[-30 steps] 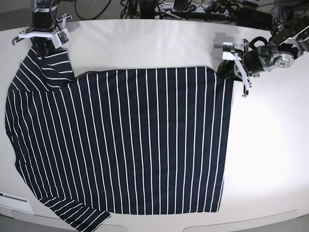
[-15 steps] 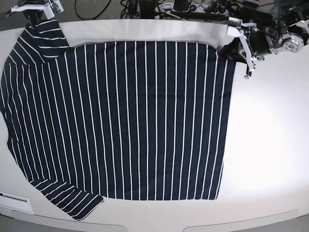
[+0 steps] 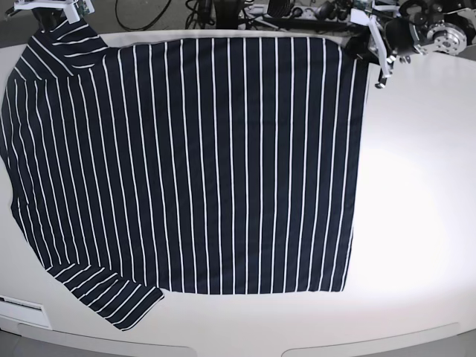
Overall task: Fold the T-shirt properly
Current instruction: 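Pull the grasped shoulder edges away from the hem with both grippers, then fold the shoulder edges back over the shirt body with both grippers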
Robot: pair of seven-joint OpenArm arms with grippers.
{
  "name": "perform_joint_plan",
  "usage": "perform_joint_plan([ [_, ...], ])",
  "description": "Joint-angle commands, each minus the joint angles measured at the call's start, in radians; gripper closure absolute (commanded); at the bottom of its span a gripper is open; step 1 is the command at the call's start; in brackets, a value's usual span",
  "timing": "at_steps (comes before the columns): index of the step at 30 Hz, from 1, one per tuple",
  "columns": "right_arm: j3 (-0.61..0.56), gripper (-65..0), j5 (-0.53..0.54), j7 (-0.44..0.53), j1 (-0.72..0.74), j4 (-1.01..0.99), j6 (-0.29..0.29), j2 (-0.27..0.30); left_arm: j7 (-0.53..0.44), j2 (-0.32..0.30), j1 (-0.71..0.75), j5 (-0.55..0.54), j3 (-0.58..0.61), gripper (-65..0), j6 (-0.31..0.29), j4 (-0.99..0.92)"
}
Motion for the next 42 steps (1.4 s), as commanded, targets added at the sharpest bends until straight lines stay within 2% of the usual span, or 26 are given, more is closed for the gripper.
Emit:
perform_joint_plan([
  [1,0.006,0.0,-0.019,0.005,-0.015,0.018,-0.015,0.005,-0.004,-0.024,0.004,-0.002,-0.006,0.0,0.008,0.013],
  [4,0.006,0.0,-0.024,0.043,-0.015,0.018,-0.028,0.005,-0.003,-0.024,0.009,0.023,-0.006,0.0,0.025,0.013],
  [9,0.01,0.0,-0.182,0.088,-0.002,0.018,-0.102,0.008,0.01,-0.018,0.009,0.135,-0.032,0.0,0.206,0.013],
  [12,0.029,0.0,-0.195,0.098,0.085,0.018,-0.129,0.028,0.045,0.006,0.009,0.14,-0.081,0.0,0.296,0.013],
  [16,0.08,0.0,-0.178,0.134,0.187,0.018,-0.131,0.093,0.046,0.049,0.009,0.137,-0.153,0.0,0.33,0.013],
  [18,0.111,0.0,-0.127,0.165,0.234,0.018,-0.126,0.132,0.046,0.074,0.009,0.137,-0.188,0.0,0.33,0.013],
  [20,0.136,0.0,-0.049,0.187,0.289,0.018,-0.083,0.162,0.046,0.104,0.009,0.137,-0.227,0.0,0.329,0.012],
  [23,0.156,0.0,0.105,0.225,0.386,0.017,0.016,0.19,0.041,0.156,0.009,0.09,-0.294,0.0,0.329,0.011],
  [26,0.156,0.0,0.234,0.269,0.477,0.011,0.106,0.196,0.021,0.208,0.009,0.02,-0.352,0.0,0.327,0.006],
  [29,0.156,0.0,0.33,0.298,0.55,-0.016,0.191,0.196,-0.018,0.256,0.008,0.011,-0.383,0.0,0.325,-0.036],
  [31,0.156,0.0,0.345,0.299,0.599,-0.05,0.2,0.196,-0.052,0.282,-0.001,0.012,-0.386,0.0,0.324,-0.075],
  [34,0.156,0.0,0.388,0.315,0.665,-0.112,0.208,0.196,-0.072,0.323,-0.038,0.011,-0.386,0.0,0.278,-0.138],
  [38,0.153,0.0,0.477,0.348,0.737,-0.2,0.298,0.195,-0.087,0.375,-0.088,-0.023,-0.386,0.0,0.271,-0.201],
  [42,0.153,0.0,0.532,0.348,0.8,-0.242,0.336,0.196,-0.127,0.409,-0.134,-0.027,-0.386,0.0,0.27,-0.232],
])
